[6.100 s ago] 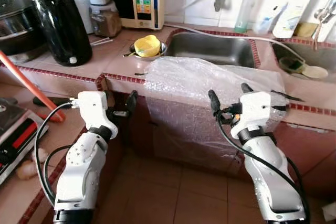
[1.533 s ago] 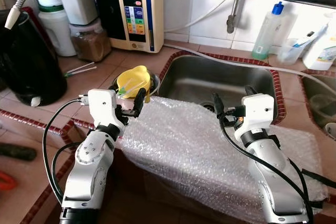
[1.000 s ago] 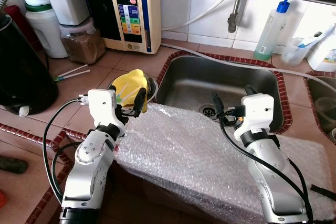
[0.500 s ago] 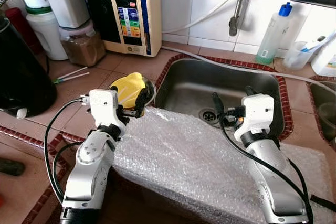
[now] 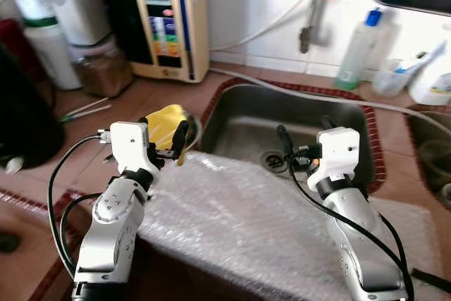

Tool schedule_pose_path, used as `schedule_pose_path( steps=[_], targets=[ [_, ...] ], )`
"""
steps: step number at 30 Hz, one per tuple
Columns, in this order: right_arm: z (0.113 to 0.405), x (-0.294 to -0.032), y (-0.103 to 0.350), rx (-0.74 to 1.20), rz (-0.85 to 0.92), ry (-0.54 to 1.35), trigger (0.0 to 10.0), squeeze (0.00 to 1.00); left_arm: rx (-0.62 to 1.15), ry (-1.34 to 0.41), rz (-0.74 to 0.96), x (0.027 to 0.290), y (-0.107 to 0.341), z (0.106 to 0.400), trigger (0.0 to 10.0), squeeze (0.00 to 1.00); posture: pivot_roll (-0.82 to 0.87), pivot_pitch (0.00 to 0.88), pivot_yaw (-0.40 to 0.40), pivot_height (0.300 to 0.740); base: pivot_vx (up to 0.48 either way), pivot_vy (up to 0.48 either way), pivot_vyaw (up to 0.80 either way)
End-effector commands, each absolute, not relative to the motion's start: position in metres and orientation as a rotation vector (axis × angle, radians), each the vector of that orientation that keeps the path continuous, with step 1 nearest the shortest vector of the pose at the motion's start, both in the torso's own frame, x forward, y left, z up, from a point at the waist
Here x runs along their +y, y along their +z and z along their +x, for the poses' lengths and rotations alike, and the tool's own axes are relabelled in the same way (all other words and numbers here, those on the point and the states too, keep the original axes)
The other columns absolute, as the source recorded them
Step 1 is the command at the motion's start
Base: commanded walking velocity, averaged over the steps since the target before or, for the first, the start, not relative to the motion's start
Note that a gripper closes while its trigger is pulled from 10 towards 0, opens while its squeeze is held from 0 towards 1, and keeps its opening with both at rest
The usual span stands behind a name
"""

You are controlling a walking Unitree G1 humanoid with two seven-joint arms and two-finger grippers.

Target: Kitchen organization

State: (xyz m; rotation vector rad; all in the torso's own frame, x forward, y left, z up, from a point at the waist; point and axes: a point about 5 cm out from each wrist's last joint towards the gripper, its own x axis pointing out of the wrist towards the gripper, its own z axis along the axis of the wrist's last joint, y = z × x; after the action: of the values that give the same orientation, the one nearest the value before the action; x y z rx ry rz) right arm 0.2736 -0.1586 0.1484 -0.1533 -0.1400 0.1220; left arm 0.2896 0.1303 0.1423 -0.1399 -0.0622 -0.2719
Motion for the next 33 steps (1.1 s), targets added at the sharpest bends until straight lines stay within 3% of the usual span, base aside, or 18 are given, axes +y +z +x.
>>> schedule_pose_path(
  steps=[1,13,20,26,33],
  targets=[
    [0.276,-0.149,0.154,-0.162,-0.138,0.15,10.0,0.0,-0.071,-0.25,-0.113,0.141,0.146,0.289,10.0,0.0,0.01,0.0,0.029,0.74,0.262,0.0,0.0],
    [0.276,-0.148,0.152,-0.158,-0.135,0.16,10.0,0.0,-0.09,-0.251,-0.117,0.14,0.148,0.288,10.0,0.0,0.02,0.0,0.029,0.74,0.0,0.0,0.0],
    [0.277,-0.141,0.154,-0.146,-0.114,0.214,10.0,0.0,-0.177,-0.149,0.05,0.151,0.158,0.287,10.0,0.0,0.02,0.0,0.027,0.74,0.0,0.0,0.0],
    [0.286,-0.131,0.175,-0.207,-0.135,0.266,10.0,0.0,-0.206,-0.049,0.104,0.169,0.165,0.284,10.0,0.0,0.03,0.0,0.021,0.74,0.0,0.0,0.0],
    [0.294,-0.121,0.199,-0.272,-0.147,0.287,10.0,0.0,-0.166,-0.072,0.085,0.164,0.155,0.282,10.0,0.0,0.04,0.0,0.016,0.74,0.0,0.0,0.0]
  ],
)
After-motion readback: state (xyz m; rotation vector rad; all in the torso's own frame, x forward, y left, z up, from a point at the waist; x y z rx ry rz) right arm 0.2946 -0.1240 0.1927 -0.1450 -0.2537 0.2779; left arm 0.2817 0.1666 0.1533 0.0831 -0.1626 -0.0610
